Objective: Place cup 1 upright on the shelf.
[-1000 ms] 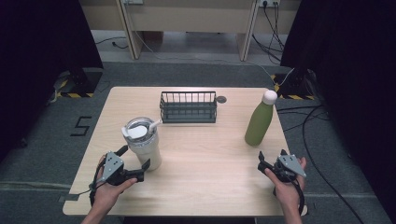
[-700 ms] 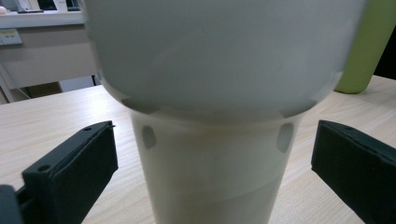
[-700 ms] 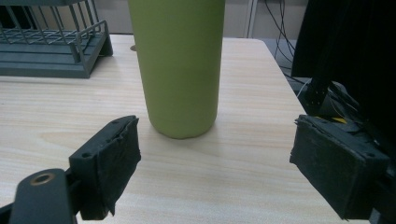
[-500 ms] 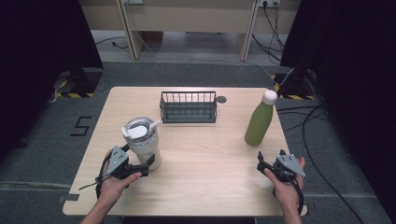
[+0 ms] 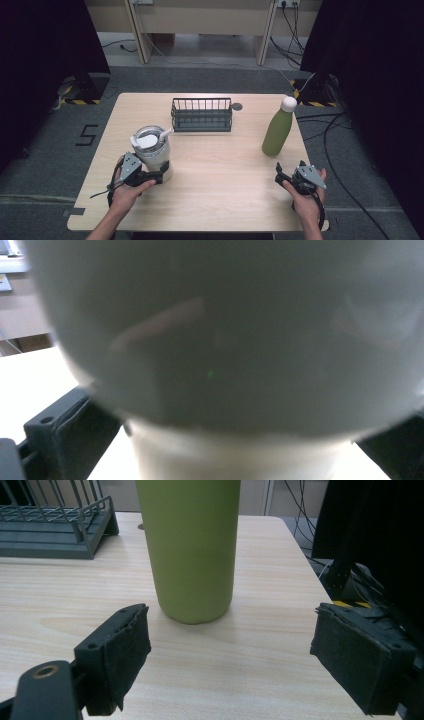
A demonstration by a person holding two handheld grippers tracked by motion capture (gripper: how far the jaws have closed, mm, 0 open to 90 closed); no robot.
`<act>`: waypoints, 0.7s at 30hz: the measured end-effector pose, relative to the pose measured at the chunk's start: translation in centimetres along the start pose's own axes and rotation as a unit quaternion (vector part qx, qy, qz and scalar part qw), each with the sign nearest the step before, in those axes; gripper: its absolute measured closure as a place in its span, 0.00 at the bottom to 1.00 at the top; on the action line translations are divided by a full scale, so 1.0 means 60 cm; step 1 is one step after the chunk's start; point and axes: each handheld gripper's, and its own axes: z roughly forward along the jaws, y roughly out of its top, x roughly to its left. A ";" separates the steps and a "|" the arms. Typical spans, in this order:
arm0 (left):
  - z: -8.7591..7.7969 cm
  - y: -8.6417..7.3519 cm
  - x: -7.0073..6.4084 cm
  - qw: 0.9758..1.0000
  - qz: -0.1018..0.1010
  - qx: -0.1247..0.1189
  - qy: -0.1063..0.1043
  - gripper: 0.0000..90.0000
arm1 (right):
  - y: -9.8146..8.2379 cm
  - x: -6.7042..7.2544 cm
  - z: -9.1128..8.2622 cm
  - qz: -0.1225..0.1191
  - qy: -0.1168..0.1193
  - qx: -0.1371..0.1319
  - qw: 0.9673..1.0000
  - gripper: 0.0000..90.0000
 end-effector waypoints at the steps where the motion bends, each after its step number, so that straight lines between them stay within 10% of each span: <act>1: 0.001 0.001 0.000 1.000 0.001 -0.001 0.001 0.00 | 0.000 0.000 0.000 0.001 0.000 0.000 1.000 0.17; 21: 0.002 -0.002 0.002 1.000 0.001 -0.007 0.000 0.10 | -0.003 -0.001 0.001 0.003 -0.002 0.003 1.000 0.17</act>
